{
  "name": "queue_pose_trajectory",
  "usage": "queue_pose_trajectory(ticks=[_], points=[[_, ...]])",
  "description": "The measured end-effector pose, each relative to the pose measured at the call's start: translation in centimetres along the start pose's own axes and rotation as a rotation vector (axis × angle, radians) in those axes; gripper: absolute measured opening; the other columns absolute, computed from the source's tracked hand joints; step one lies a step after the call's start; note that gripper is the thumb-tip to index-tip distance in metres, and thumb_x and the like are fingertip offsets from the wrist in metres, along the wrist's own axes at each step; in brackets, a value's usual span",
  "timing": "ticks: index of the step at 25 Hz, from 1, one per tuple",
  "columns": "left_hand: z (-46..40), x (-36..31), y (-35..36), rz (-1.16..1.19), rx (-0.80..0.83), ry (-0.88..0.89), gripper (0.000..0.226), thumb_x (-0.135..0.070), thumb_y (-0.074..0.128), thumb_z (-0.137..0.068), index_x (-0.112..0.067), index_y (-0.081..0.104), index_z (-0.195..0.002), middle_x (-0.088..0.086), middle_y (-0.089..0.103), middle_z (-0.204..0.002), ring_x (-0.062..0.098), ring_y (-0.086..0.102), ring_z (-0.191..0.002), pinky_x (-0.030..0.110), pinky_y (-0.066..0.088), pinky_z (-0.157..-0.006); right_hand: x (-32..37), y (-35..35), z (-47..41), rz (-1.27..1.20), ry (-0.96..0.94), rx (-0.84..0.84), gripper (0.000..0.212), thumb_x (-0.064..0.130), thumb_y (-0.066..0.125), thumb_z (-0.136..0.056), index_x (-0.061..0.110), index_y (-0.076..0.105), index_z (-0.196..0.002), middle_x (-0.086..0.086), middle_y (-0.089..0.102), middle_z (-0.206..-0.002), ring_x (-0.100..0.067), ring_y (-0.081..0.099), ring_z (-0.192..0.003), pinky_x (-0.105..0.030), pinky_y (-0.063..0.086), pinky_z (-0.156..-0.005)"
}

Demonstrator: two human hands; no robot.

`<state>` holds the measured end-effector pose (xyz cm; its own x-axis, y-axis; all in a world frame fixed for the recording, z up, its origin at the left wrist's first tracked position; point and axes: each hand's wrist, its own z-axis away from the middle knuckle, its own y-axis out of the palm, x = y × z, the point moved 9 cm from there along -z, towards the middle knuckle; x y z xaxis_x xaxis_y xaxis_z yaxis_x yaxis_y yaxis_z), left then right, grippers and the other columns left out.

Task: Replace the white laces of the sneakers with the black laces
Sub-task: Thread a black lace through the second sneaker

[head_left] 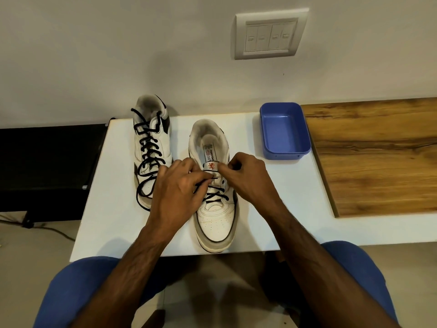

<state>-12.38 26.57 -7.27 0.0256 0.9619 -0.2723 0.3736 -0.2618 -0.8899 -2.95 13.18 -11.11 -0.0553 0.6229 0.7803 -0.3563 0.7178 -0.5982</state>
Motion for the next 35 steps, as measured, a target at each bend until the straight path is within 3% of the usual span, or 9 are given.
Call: queue_pose_trajectory(ticks=[3, 6, 13, 17, 21, 26, 30, 32, 35], points=[[-0.1, 0.0, 0.4, 0.013, 0.021, -0.013, 0.013, -0.028, 0.071, -0.092, -0.024, 0.077, -0.102, -0.005, 0.055, -0.087, 0.02, 0.056, -0.084, 0.034, 0.029, -0.071, 0.2, -0.3, -0.1, -0.036, -0.066, 0.084, 0.026, 0.037, 0.057, -0.095, 0.012, 0.064, -0.09, -0.003, 0.07, -0.081, -0.021, 0.069, -0.076, -0.045, 0.06, -0.078], [-0.4, -0.1, 1.0, 0.048, 0.041, -0.022, 0.012, -0.029, 0.072, -0.091, -0.026, 0.076, -0.102, -0.006, 0.051, -0.086, 0.018, 0.055, -0.084, 0.034, 0.03, -0.073, -0.1, -0.1, -0.3, -0.095, -0.073, 0.145, 0.022, 0.03, 0.053, -0.099, 0.012, 0.066, -0.1, -0.002, 0.071, -0.083, -0.018, 0.071, -0.075, -0.044, 0.06, -0.08], [-0.4, 0.3, 2.6, 0.246, 0.052, -0.142, 0.013, -0.026, 0.079, -0.085, -0.026, 0.079, -0.097, -0.008, 0.043, -0.086, 0.014, 0.05, -0.084, 0.041, 0.04, -0.079, -0.2, 0.2, -0.6, -0.1, -0.09, 0.155, 0.024, 0.032, 0.054, -0.098, 0.012, 0.065, -0.095, -0.002, 0.071, -0.08, -0.02, 0.07, -0.075, -0.047, 0.059, -0.079], [-0.3, 0.4, 3.0, 0.252, 0.049, -0.148, 0.016, -0.024, 0.082, -0.082, -0.025, 0.079, -0.098, -0.008, 0.043, -0.086, 0.015, 0.05, -0.085, 0.045, 0.043, -0.079, -0.3, 0.2, -0.4, -0.065, -0.12, 0.205, 0.035, 0.049, 0.061, -0.095, 0.015, 0.065, -0.089, 0.002, 0.073, -0.079, -0.013, 0.071, -0.075, -0.04, 0.06, -0.08], [-0.1, 0.6, 3.1, 0.282, 0.022, -0.18, 0.018, -0.021, 0.083, -0.081, -0.023, 0.08, -0.099, -0.007, 0.044, -0.086, 0.017, 0.051, -0.084, 0.049, 0.046, -0.076, -1.1, 0.0, -0.1, -0.038, -0.156, 0.343, 0.016, 0.031, 0.079, -0.085, 0.021, 0.071, -0.094, 0.009, 0.075, -0.086, -0.006, 0.072, -0.081, -0.035, 0.06, -0.084], [-0.1, 0.4, 3.4, 0.292, 0.044, -0.155, 0.017, -0.024, 0.073, -0.09, -0.024, 0.078, -0.106, -0.008, 0.043, -0.089, 0.016, 0.049, -0.089, 0.048, 0.043, -0.08, -0.1, 0.2, 0.5, 0.0, -0.213, 0.277, 0.009, 0.017, 0.08, -0.084, 0.018, 0.072, -0.089, 0.01, 0.073, -0.082, -0.003, 0.069, -0.077, -0.026, 0.059, -0.079], [-0.4, 1.2, 1.4, 0.161, -0.052, -0.164, 0.029, -0.034, 0.058, -0.097, -0.029, 0.068, -0.124, 0.001, 0.048, -0.117, 0.019, 0.043, -0.106, 0.037, 0.033, -0.089, -0.3, 0.0, 0.5, -0.038, -0.201, 0.311, 0.008, 0.014, 0.075, -0.089, 0.018, 0.069, -0.089, 0.009, 0.074, -0.085, -0.004, 0.07, -0.08, -0.028, 0.059, -0.082], [-0.6, 2.2, 1.0, 0.179, -0.074, -0.221, 0.028, -0.037, 0.059, -0.096, -0.029, 0.067, -0.122, 0.004, 0.044, -0.135, 0.021, 0.042, -0.118, 0.038, 0.032, -0.095, -0.3, -0.3, 0.6, -0.058, -0.215, 0.337, 0.009, 0.011, 0.072, -0.091, 0.017, 0.066, -0.09, 0.009, 0.073, -0.088, -0.004, 0.071, -0.084, -0.027, 0.058, -0.084], [-0.9, 2.7, 1.9, 0.32, -0.01, -0.221, 0.021, -0.036, 0.059, -0.095, -0.028, 0.067, -0.113, -0.002, 0.048, -0.141, 0.019, 0.045, -0.13, 0.046, 0.035, -0.101, -0.4, -1.4, 0.5, -0.195, -0.215, 0.342, 0.004, 0.004, 0.064, -0.095, 0.007, 0.061, -0.096, 0.002, 0.075, -0.095, -0.008, 0.072, -0.091, -0.022, 0.056, -0.08]])
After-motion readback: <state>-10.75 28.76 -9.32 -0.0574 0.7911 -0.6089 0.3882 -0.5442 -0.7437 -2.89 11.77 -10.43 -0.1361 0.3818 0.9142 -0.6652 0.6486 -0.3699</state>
